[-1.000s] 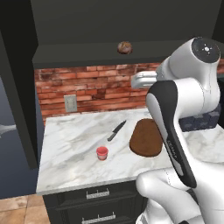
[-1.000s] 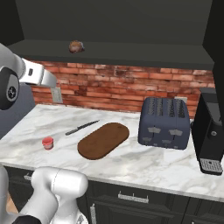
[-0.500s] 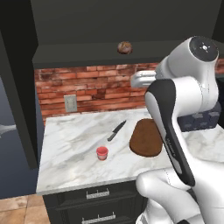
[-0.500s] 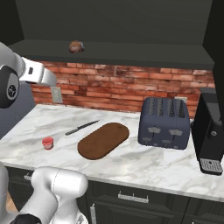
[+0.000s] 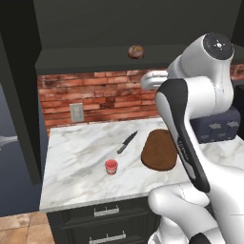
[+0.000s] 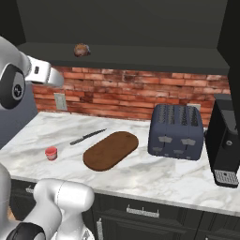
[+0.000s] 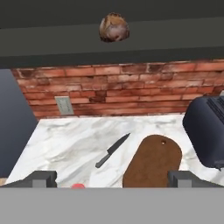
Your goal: Pick the bread, place it on the cutting board, pick the jam, place it on the counter, and close the cabinet.
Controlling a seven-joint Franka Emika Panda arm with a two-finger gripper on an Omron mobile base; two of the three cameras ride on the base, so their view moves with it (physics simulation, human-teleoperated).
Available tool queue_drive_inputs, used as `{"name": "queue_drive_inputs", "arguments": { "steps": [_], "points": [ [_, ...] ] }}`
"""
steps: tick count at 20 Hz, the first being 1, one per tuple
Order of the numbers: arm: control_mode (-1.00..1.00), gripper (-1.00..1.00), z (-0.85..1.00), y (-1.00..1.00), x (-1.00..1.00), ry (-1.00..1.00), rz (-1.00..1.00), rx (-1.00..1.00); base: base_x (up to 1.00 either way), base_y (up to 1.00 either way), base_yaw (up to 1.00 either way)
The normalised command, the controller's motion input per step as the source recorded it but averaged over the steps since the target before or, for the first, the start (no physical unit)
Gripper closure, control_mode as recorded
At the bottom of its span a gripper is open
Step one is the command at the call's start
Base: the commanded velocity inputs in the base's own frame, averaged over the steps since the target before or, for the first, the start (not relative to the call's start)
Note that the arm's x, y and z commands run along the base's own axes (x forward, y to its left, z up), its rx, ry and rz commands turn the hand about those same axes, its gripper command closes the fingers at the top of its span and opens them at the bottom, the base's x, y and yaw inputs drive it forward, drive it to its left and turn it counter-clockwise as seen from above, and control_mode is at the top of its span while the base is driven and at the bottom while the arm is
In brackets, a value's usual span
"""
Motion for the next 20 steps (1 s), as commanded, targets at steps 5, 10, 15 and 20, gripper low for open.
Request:
{"name": "queue_drive_inputs", "arguments": {
  "steps": [5, 10, 15, 20],
  "points": [
    [-1.0, -1.0, 0.05, 0.0, 0.17, 0.0, 0.0, 0.0, 0.0, 0.0, 0.0],
    [-1.0, -1.0, 0.0, 0.0, 0.16, 0.0, 0.0, 0.0, 0.0, 0.0, 0.0],
    [-1.0, -1.0, 0.02, 0.0, 0.16, 0.0, 0.0, 0.0, 0.0, 0.0, 0.0],
    [-1.0, -1.0, 0.01, 0.0, 0.17, 0.0, 0.0, 0.0, 0.0, 0.0, 0.0]
  ]
}}
